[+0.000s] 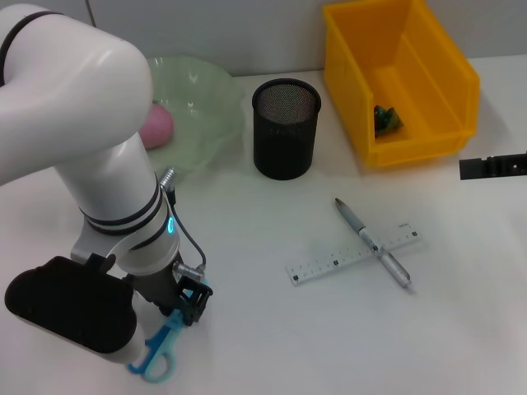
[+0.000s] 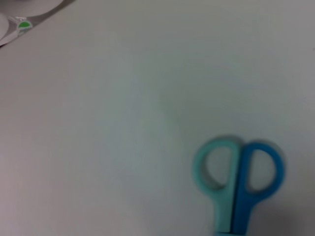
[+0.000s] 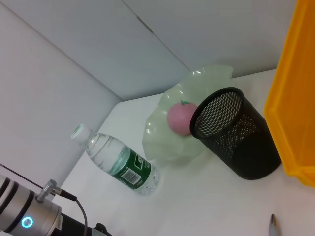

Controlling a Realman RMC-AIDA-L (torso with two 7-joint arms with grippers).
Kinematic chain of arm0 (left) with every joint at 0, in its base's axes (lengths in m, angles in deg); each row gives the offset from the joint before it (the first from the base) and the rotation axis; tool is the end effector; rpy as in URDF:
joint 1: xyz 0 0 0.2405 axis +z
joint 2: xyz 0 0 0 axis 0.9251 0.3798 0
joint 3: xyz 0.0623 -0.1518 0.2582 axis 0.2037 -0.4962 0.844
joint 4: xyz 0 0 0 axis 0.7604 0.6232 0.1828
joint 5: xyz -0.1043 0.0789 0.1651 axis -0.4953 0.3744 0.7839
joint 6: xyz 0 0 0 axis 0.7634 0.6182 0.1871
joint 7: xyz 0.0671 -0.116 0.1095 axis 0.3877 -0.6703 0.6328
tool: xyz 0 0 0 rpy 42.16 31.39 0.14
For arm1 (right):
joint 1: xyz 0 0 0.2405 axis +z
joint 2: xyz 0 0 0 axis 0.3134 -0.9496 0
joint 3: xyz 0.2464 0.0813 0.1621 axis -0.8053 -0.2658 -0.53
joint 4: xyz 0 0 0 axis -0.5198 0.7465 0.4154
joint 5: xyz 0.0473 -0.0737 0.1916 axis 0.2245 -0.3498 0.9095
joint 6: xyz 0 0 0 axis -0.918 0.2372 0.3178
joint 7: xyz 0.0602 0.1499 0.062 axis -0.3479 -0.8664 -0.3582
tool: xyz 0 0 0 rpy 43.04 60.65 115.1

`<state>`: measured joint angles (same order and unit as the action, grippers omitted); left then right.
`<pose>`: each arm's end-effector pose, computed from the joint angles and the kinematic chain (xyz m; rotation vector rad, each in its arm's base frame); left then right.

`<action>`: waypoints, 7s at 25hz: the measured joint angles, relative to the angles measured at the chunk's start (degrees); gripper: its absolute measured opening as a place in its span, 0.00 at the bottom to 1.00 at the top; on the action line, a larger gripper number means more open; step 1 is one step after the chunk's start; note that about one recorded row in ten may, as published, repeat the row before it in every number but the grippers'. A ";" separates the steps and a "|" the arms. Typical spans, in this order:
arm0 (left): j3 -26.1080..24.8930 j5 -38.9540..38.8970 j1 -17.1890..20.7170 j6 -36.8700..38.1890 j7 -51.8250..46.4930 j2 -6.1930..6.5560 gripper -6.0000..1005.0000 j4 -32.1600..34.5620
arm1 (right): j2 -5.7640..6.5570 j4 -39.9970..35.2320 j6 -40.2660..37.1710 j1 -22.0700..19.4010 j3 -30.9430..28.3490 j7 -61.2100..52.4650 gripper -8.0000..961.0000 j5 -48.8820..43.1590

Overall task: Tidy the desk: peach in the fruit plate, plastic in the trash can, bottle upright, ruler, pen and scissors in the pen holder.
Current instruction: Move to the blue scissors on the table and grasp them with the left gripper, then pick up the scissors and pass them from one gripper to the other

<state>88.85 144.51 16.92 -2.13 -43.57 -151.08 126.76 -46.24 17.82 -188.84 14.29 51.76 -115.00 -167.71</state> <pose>-0.1968 0.3707 -0.1378 1.2219 -2.1430 -0.4860 0.3365 0.3640 0.0841 -2.5071 1.4726 0.6409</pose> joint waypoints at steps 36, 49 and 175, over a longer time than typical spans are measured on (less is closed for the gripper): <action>-0.18 -0.03 0.09 0.04 -0.65 -0.02 0.26 -0.67 | 0.01 0.02 -0.04 0.16 0.07 0.26 0.76 0.22; -4.64 0.41 0.85 0.60 -9.73 -0.19 0.23 1.91 | 0.02 -0.28 -0.45 0.37 0.06 0.00 0.76 0.10; -17.58 1.90 -3.38 2.46 -122.46 -0.04 0.28 25.96 | -6.00 -2.58 4.53 16.45 11.05 -16.22 0.50 4.40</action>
<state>71.27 146.41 13.54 0.33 -166.03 -151.12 152.72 -52.24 15.24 -184.30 30.75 62.82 -131.22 -163.31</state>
